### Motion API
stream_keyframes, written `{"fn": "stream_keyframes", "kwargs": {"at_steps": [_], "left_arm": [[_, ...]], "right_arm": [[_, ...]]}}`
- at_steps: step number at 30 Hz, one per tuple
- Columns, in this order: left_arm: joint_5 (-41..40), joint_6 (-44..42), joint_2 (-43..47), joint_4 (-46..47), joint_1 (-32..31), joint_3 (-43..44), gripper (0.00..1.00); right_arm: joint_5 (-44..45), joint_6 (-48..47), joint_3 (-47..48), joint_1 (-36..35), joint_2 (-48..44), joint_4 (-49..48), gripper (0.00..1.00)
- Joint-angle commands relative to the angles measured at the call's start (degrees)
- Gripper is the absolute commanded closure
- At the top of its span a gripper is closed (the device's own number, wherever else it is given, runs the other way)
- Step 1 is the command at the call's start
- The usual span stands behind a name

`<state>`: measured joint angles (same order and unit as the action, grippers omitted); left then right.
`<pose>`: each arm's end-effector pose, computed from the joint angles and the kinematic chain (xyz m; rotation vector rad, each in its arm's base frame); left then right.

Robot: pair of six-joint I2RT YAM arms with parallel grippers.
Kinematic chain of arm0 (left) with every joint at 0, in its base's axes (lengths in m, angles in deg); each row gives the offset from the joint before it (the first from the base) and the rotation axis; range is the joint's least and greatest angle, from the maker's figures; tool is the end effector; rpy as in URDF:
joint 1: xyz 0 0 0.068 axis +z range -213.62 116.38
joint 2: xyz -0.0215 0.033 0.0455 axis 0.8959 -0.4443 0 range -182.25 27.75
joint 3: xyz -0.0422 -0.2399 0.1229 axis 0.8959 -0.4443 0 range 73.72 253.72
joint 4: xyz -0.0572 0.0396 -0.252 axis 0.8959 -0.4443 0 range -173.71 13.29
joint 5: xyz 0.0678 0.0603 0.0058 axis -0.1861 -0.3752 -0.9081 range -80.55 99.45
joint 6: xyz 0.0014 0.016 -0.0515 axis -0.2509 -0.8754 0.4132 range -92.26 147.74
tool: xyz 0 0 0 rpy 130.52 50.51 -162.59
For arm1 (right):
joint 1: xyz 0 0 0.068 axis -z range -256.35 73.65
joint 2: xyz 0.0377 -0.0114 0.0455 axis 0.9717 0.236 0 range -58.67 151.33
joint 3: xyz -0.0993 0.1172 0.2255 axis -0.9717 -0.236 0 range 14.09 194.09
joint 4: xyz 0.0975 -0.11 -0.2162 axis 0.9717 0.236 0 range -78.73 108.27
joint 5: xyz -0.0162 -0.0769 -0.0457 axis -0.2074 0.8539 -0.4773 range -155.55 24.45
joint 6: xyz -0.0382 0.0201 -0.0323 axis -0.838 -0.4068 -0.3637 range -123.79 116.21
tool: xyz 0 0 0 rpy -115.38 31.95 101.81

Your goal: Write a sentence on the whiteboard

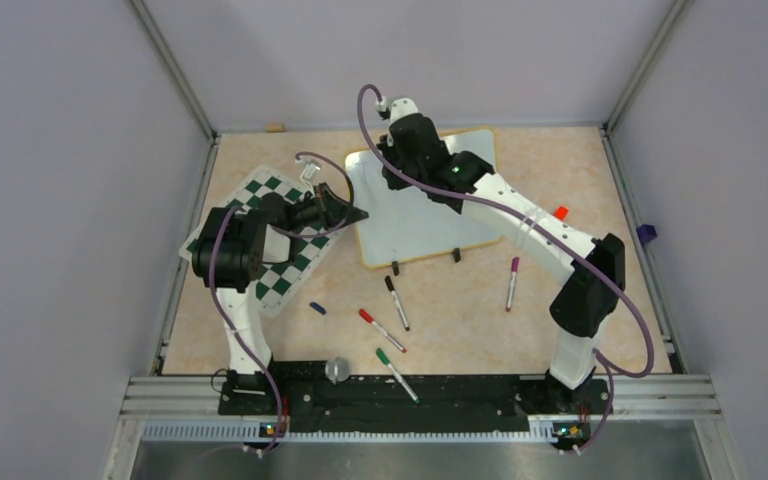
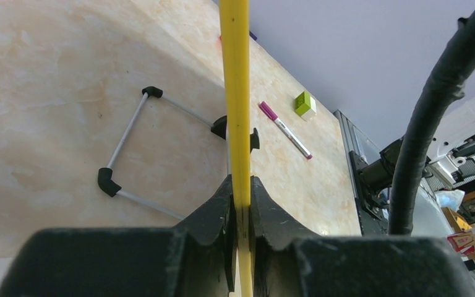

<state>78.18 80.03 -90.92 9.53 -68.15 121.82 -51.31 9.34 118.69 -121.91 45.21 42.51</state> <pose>0.3646 -0.0622 0.1576 0.5258 1.6021 -1.5388 0.3009 0.2944 0.3778 -0.4426 2.0585 0.3594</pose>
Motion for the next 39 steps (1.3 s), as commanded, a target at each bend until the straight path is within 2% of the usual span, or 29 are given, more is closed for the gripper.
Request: {"fn": "stream_keyframes", "kwargs": {"at_steps": [1, 8, 11, 12, 16, 22, 32, 39], "left_arm": [[1.5, -2.2, 1.0, 6.6, -0.1, 1.2, 0.85], [0.4, -1.1, 0.6, 6.6, 1.2, 1.5, 0.79], [1.4, -0.6, 1.0, 6.6, 1.7, 1.7, 0.69], [1.6, -0.6, 1.0, 6.6, 1.8, 1.6, 0.69], [0.8, -0.9, 1.2, 6.6, 2.3, 0.8, 0.75], [-0.4, -1.3, 1.4, 6.6, 2.5, 0.0, 0.99], [-0.6, -2.9, 2.9, 6.6, 2.4, -1.6, 1.0], [-0.8, -3.2, 3.0, 6.6, 2.4, -1.9, 1.0]], "right_arm": [[-0.4, 0.8, -0.1, 0.3, -3.4, -2.7, 1.0], [0.6, 0.1, -0.3, 0.4, -3.9, -2.7, 1.0], [0.8, 0.0, -0.5, 0.3, -4.0, -2.7, 1.0], [0.8, 0.0, -0.5, 0.3, -4.0, -2.7, 1.0], [0.6, -0.2, -0.2, 0.4, -3.7, -2.7, 1.0], [-0.1, -0.2, -0.1, 0.3, -3.7, -2.7, 1.0], [-1.9, -0.1, 0.8, 0.4, -2.3, -3.1, 1.0], [-2.1, 0.0, 5.1, 0.3, 1.4, -0.8, 1.0]]}}
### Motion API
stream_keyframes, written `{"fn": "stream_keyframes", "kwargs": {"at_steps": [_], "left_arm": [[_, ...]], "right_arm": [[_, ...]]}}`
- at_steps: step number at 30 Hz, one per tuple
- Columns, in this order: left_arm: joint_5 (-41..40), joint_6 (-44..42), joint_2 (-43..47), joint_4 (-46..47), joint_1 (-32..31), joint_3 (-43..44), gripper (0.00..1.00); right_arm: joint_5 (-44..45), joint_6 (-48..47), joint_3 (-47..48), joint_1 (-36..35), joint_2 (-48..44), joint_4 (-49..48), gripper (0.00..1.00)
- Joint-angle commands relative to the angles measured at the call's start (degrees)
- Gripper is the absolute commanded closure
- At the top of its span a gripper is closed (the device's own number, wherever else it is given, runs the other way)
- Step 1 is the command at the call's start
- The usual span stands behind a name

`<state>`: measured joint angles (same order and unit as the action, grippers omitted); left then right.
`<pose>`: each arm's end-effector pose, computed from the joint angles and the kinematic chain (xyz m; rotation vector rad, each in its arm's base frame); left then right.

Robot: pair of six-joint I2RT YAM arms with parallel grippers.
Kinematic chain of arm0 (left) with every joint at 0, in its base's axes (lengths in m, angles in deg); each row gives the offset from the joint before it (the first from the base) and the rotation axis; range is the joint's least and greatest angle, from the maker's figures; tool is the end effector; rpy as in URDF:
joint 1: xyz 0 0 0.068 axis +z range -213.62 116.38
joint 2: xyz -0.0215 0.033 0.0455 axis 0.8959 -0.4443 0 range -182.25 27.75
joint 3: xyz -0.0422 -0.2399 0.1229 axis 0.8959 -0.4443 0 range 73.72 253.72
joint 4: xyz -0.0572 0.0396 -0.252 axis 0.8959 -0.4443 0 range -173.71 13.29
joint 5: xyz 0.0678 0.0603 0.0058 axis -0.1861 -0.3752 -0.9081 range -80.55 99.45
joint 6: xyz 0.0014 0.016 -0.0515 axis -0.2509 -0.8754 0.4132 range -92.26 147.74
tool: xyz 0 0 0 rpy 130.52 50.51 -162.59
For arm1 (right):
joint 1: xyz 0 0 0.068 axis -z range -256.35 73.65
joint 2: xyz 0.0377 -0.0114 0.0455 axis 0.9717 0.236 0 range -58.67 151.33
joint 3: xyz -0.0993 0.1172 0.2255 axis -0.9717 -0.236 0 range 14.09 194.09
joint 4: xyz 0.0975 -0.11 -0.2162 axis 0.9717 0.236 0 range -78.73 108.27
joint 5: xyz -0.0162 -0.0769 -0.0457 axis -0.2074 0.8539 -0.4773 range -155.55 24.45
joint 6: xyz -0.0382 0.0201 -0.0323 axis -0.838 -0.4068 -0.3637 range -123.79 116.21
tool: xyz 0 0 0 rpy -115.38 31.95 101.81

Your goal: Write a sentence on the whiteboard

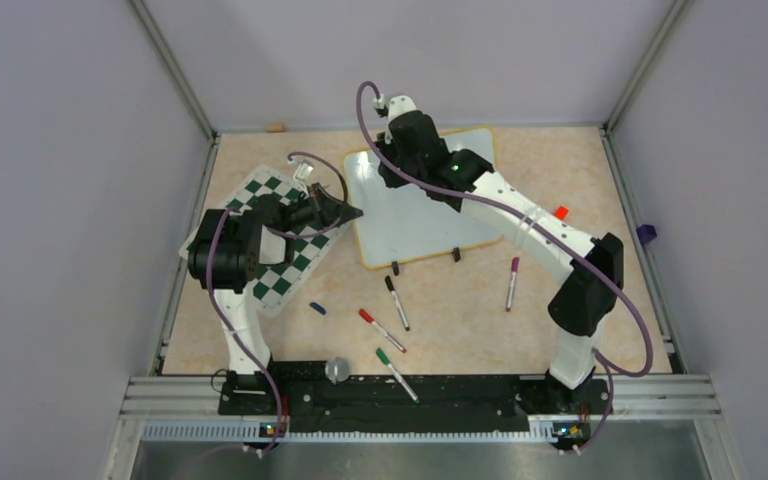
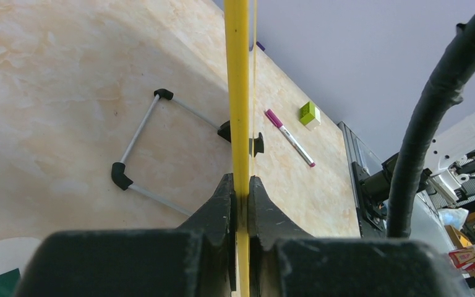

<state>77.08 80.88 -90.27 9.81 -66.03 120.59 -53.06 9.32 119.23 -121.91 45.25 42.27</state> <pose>0.3626 -0.0482 0.1573 0.4600 1.6105 -1.5148 0.3006 0.2956 0.3810 -0.4582 2.0508 0.3958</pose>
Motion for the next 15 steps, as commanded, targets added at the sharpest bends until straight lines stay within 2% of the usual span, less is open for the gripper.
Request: {"fn": "stream_keyframes", "kwargs": {"at_steps": [1, 15], "left_arm": [[0.3, -4.0, 2.3, 6.3, 0.3, -0.7, 1.0], [0.3, -4.1, 2.2, 6.3, 0.3, -0.7, 1.0]], "right_arm": [[-0.4, 0.1, 4.9, 0.3, 1.7, -0.3, 1.0], [-1.6, 0.1, 5.2, 0.2, 3.5, 0.6, 1.0]]}}
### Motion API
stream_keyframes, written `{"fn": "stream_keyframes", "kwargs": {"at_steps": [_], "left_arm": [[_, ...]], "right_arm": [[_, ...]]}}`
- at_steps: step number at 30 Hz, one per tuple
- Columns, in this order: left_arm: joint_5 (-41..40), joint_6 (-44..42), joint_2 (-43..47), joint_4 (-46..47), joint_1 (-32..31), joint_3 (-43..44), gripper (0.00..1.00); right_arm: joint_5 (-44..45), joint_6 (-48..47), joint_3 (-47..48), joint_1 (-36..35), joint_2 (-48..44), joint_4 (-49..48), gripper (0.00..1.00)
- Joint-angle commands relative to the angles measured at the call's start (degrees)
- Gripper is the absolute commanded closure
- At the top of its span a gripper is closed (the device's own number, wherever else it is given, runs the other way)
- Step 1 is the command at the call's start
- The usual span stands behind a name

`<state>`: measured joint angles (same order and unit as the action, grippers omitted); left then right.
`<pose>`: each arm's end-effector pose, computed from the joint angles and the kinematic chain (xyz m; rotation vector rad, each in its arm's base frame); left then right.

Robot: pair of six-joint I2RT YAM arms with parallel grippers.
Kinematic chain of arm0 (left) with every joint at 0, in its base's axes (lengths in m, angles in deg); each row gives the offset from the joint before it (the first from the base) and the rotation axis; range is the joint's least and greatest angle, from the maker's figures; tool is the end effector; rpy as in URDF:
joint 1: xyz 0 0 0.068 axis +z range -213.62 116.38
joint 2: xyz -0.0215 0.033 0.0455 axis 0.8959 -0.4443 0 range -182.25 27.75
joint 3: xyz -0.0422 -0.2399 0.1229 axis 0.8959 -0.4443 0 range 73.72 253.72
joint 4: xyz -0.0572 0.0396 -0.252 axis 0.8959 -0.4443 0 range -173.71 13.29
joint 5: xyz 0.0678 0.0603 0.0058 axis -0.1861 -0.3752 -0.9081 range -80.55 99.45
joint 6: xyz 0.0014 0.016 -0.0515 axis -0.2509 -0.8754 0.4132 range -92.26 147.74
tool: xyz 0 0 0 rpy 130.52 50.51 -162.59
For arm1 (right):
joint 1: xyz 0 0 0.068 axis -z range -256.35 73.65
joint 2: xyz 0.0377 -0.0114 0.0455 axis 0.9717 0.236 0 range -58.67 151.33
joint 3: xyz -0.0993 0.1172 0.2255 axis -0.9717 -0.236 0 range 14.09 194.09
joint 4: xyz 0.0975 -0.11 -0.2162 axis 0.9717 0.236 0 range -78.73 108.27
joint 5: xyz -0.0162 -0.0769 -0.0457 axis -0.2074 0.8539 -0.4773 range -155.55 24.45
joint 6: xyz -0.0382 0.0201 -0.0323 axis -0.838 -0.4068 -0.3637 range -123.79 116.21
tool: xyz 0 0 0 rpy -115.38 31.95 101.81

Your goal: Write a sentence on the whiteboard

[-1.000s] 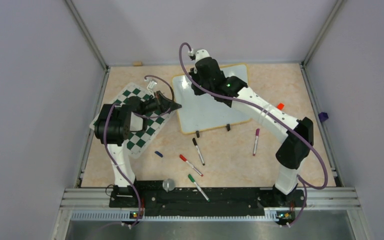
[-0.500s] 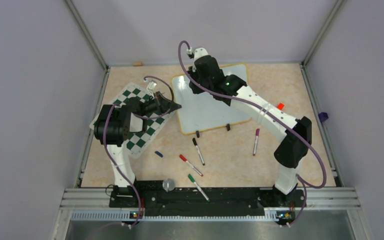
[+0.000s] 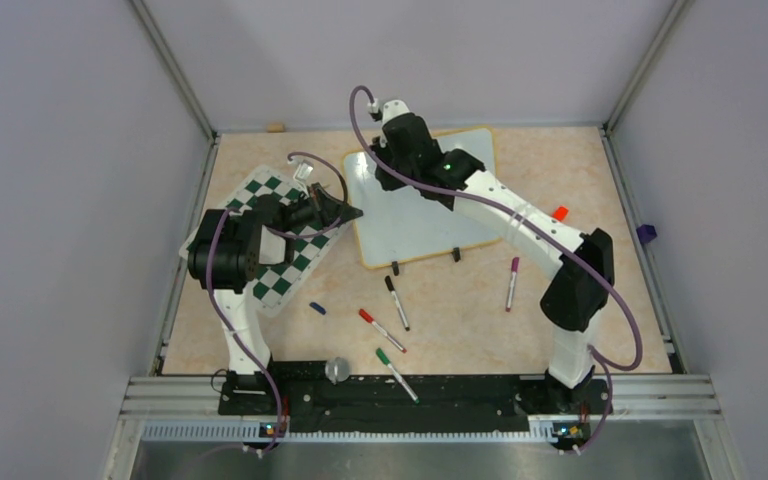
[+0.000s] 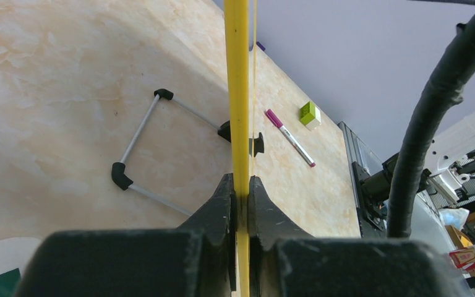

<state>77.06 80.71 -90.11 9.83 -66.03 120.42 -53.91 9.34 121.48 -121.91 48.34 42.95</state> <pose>0.3619 -0.0482 0.1577 0.4620 1.6089 -1.5124 0.3095 0.3054 0.3710 -0.4768 2.0759 0.3971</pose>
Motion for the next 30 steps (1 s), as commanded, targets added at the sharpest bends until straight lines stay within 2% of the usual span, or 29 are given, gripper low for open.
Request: {"fn": "stream_keyframes", "kwargs": {"at_steps": [1, 30], "left_arm": [[0.3, -3.9, 2.1, 6.3, 0.2, -0.6, 1.0], [0.5, -4.2, 2.3, 6.2, 0.2, -0.6, 1.0]], "right_arm": [[-0.8, 0.1, 3.0, 0.3, 0.5, -0.2, 1.0], [2.2, 0.0, 5.2, 0.3, 2.4, 1.3, 1.0]]}}
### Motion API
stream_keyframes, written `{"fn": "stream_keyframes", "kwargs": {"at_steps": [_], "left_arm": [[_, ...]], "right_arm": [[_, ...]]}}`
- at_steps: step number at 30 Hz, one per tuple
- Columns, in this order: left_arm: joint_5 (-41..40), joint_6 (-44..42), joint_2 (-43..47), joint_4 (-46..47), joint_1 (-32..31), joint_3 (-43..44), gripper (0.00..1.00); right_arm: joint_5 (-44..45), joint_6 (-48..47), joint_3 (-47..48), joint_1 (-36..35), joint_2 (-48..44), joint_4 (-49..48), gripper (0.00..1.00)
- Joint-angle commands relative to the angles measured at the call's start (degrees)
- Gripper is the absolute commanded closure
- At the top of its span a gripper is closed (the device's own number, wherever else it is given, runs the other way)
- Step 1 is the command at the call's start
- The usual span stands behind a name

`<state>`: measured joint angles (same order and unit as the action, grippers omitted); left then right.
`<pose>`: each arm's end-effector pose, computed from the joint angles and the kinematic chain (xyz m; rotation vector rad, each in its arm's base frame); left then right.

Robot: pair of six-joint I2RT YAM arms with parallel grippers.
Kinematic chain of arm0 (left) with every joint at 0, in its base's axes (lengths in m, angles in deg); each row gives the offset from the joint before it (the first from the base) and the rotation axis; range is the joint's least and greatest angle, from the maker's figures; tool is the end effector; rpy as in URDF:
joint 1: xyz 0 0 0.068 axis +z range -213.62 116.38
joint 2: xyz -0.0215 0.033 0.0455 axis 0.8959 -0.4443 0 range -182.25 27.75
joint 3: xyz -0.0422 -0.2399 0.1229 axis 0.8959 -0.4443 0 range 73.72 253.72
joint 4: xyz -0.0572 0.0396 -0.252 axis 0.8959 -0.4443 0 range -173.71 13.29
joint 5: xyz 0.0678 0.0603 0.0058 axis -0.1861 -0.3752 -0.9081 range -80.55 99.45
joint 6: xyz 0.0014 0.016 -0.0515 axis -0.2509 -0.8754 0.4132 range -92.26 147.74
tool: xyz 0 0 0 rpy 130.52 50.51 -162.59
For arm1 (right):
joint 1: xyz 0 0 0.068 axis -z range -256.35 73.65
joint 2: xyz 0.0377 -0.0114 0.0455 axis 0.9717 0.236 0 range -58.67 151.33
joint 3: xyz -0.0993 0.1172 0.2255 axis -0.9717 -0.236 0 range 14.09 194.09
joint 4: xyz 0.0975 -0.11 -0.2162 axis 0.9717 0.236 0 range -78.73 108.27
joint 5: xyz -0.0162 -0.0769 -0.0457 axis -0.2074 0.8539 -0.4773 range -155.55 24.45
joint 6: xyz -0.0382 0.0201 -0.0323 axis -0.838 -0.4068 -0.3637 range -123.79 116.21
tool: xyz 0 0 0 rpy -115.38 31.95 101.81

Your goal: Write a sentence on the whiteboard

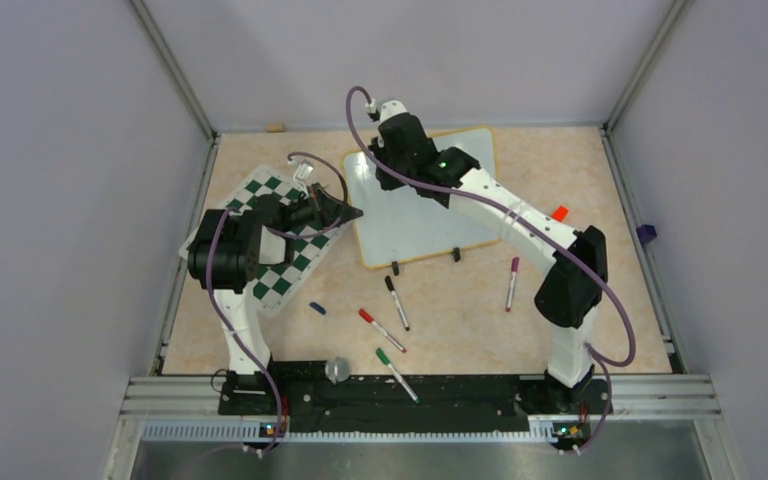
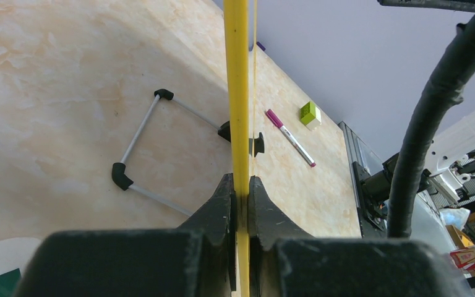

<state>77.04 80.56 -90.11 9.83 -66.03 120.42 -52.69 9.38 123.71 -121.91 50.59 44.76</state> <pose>0.3620 -0.0482 0.1577 0.4636 1.6077 -1.5102 0.3155 0.3105 0.3649 -0.4737 2.1014 0.3598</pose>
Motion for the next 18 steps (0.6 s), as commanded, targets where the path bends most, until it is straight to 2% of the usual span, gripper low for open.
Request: {"fn": "stream_keyframes", "kwargs": {"at_steps": [1, 18], "left_arm": [[0.6, -4.1, 2.3, 6.3, 0.2, -0.6, 1.0], [0.6, -4.4, 2.4, 6.3, 0.2, -0.7, 1.0]], "right_arm": [[1.1, 0.0, 3.0, 0.3, 0.3, -0.5, 1.0], [3.5, 0.3, 4.6, 0.2, 2.0, 0.5, 1.0]]}}
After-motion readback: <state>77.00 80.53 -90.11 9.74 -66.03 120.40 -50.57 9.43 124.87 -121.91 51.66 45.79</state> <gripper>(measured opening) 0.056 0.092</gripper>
